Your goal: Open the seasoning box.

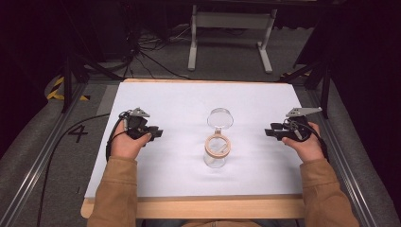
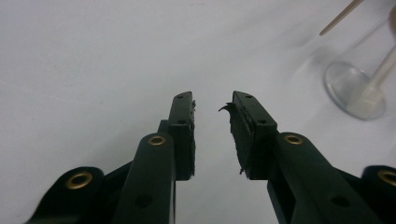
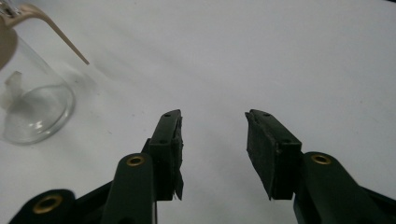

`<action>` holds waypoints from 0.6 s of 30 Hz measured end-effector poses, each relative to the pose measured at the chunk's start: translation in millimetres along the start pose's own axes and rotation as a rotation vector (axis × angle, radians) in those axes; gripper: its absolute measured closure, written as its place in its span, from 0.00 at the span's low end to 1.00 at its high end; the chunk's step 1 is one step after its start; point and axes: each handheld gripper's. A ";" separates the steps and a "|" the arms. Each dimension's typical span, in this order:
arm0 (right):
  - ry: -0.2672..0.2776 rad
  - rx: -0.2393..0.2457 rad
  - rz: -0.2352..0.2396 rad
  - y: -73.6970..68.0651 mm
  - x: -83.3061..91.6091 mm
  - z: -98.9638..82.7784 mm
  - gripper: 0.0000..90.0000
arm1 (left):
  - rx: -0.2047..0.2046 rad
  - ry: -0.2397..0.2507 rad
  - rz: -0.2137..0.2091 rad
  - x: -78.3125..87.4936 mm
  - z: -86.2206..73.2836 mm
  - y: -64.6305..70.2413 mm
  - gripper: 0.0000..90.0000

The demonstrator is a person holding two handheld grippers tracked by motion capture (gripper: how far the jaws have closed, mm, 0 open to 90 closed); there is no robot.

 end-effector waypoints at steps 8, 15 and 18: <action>-0.092 -0.002 -0.008 0.6 -20.7 -15.6 0.62 | 0.029 -0.068 -0.003 -13.0 -6.2 -10.2 0.77; -0.152 0.020 -0.014 -4.1 -31.7 -21.3 0.62 | 0.039 -0.096 -0.004 -18.3 -8.8 -12.5 0.74; -0.178 0.035 -0.012 -7.9 -37.4 -23.8 0.60 | 0.035 -0.093 -0.017 -19.8 -7.7 -11.1 0.74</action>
Point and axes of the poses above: each handheld gripper's, and its own axes: x roughly backward along the jaws, z roughly out of its top, y roughly to its right, and after that the axes turned 13 degrees about -z, right-handed
